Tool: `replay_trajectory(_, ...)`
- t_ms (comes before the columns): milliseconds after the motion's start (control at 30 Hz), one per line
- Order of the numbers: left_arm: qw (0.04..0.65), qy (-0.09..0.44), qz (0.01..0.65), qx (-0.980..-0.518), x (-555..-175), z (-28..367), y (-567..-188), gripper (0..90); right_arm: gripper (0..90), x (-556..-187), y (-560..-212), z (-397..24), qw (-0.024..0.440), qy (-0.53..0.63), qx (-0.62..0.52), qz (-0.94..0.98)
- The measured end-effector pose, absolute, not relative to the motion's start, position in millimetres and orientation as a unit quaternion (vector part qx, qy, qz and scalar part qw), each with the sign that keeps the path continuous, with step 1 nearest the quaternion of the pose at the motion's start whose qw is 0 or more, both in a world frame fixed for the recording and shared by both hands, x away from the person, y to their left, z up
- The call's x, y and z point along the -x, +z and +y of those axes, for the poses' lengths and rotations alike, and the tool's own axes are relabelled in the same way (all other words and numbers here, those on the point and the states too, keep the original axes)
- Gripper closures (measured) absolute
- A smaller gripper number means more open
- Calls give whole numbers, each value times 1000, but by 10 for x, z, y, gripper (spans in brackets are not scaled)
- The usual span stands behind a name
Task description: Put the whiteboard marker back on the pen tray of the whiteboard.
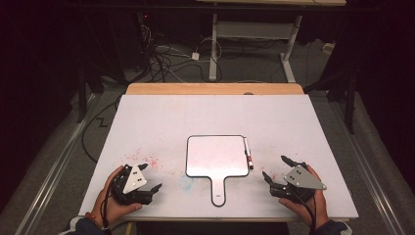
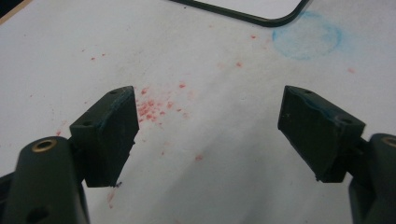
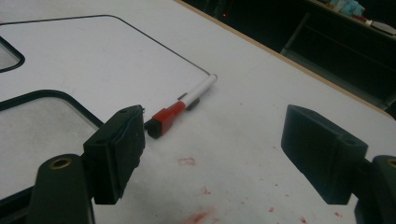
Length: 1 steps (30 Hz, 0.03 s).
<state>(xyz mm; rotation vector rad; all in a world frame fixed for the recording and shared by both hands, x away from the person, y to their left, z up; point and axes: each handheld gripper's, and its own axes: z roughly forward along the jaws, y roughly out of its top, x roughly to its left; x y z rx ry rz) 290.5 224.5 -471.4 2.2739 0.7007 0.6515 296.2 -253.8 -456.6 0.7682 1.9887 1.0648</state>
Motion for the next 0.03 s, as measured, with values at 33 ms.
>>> replay_trajectory(33, 331, 250, 267, -870, -2909, 2229, -4717, 195, 226, -2960, -4568, -2540, 371, 414, -299, 776)
